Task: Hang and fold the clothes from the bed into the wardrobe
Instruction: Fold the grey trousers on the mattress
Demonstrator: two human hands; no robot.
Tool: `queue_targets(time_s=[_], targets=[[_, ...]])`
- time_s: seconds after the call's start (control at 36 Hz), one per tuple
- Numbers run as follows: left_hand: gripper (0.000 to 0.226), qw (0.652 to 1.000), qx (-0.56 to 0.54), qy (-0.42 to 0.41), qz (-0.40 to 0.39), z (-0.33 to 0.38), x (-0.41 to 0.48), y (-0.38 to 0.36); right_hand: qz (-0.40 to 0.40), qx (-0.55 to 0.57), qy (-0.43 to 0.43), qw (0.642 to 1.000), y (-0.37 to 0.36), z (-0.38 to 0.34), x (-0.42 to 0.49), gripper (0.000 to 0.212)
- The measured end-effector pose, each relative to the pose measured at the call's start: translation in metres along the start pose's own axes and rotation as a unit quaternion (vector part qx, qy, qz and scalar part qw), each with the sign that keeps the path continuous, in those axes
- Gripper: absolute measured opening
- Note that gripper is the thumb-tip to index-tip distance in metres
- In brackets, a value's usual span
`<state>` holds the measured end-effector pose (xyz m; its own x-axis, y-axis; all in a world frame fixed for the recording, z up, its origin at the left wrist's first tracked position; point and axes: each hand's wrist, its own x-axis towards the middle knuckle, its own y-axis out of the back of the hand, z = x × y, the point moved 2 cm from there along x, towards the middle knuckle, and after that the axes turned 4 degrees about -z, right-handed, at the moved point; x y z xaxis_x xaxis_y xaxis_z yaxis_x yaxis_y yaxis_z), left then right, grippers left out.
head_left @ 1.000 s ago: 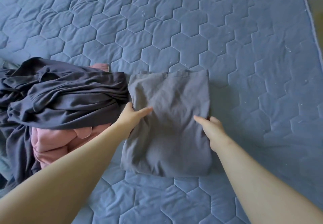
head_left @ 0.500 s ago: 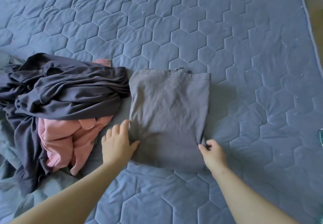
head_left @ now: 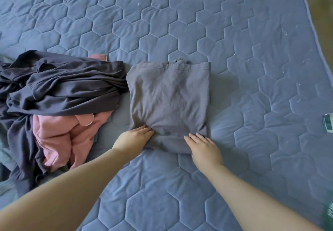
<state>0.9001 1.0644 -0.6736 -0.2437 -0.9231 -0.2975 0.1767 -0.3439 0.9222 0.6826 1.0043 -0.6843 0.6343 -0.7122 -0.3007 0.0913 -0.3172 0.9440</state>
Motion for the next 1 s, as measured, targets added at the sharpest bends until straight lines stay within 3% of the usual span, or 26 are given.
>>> queue_targets(time_s=[0.11,0.22,0.33,0.44,0.5,0.56,0.61,0.72,0.81,0.86,0.92,1.0], targets=[[0.052,0.979,-0.034,0.097,-0.173,0.004,-0.003,0.024,-0.102,0.05,-0.015,0.993,0.033,-0.01,-0.009,0.039],[0.037,0.951,-0.04,0.108,-0.288,0.026,-0.022,0.049,-0.257,0.109,-0.065,0.958,0.06,-0.015,-0.032,0.035],[0.02,0.892,-0.123,0.128,-0.416,0.051,-0.056,0.059,-0.396,0.17,-0.048,0.901,0.082,-0.029,-0.07,0.015],[0.023,0.829,-0.241,0.195,-0.465,0.062,-0.08,0.064,-0.45,0.261,-0.079,0.85,0.094,-0.028,-0.1,0.028],[0.018,0.815,-0.308,0.232,-0.432,0.061,-0.085,0.066,-0.425,0.319,-0.111,0.84,0.098,-0.02,-0.106,0.03],[0.011,0.815,-0.376,0.283,-0.337,0.053,-0.087,0.071,-0.372,0.386,-0.137,0.833,0.103,-0.013,-0.106,0.026],[0.013,0.804,-0.446,0.324,-0.222,0.045,-0.087,0.079,-0.293,0.48,-0.168,0.809,0.111,-0.008,-0.104,0.008],[0.023,0.751,-0.563,0.346,-0.002,0.031,-0.081,0.094,-0.072,0.638,-0.222,0.734,0.118,-0.002,-0.087,0.015],[0.024,0.723,-0.593,0.346,0.081,0.026,-0.078,0.099,-0.001,0.714,-0.258,0.651,0.111,-0.004,-0.081,0.026],[0.024,0.701,-0.615,0.348,0.096,0.022,-0.075,0.096,-0.05,0.713,-0.257,0.651,0.103,-0.009,-0.084,0.035],[0.025,0.698,-0.617,0.349,0.102,0.017,-0.07,0.091,-0.097,0.675,-0.268,0.681,0.093,-0.015,-0.09,0.026],[0.026,0.704,-0.61,0.339,0.131,0.011,-0.063,0.085,-0.045,0.638,-0.296,0.71,0.081,-0.012,-0.09,0.01]])
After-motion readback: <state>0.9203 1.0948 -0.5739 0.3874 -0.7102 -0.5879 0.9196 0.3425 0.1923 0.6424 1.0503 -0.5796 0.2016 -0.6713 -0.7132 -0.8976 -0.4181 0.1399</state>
